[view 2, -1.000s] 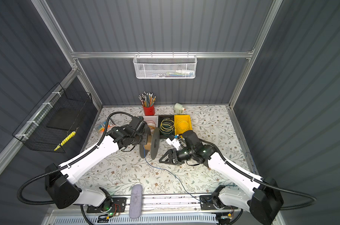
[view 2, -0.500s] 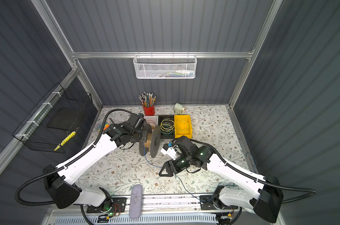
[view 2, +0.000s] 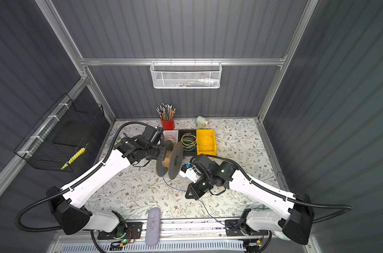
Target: Wrap the cables
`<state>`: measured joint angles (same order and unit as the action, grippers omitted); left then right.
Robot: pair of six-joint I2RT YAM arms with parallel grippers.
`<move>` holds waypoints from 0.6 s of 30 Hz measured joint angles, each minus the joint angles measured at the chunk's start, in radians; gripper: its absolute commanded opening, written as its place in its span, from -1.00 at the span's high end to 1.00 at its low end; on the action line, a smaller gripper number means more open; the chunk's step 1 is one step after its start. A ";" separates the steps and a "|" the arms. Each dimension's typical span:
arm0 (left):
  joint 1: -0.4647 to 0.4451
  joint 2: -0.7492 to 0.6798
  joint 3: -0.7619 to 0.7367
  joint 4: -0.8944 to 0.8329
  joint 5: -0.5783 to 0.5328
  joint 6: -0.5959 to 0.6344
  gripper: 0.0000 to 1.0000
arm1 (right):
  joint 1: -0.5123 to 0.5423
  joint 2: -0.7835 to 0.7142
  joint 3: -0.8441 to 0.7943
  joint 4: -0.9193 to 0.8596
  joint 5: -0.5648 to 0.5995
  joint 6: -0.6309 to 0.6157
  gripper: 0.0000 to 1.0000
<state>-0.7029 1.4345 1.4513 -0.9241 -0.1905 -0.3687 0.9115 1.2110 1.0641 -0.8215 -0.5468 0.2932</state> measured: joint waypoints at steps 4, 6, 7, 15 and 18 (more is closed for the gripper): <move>0.006 -0.016 -0.003 -0.026 -0.009 0.011 1.00 | -0.049 -0.004 0.152 -0.103 0.093 -0.048 1.00; 0.006 -0.035 -0.010 -0.034 -0.014 0.016 1.00 | -0.087 -0.007 0.227 -0.139 0.138 -0.072 1.00; 0.008 -0.048 -0.015 -0.039 -0.018 0.018 1.00 | -0.110 -0.009 0.265 -0.151 0.154 -0.085 1.00; 0.012 -0.101 -0.032 -0.054 -0.023 0.018 1.00 | -0.138 -0.006 0.272 -0.150 0.027 -0.132 -0.10; 0.012 -0.099 -0.032 -0.057 -0.023 0.018 1.00 | -0.101 -0.006 0.175 -0.107 -0.026 -0.126 -0.26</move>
<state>-0.6910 1.3354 1.4193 -0.9810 -0.2131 -0.3504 0.8104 1.2053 1.2388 -0.9283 -0.5728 0.1677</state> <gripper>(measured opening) 0.094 0.590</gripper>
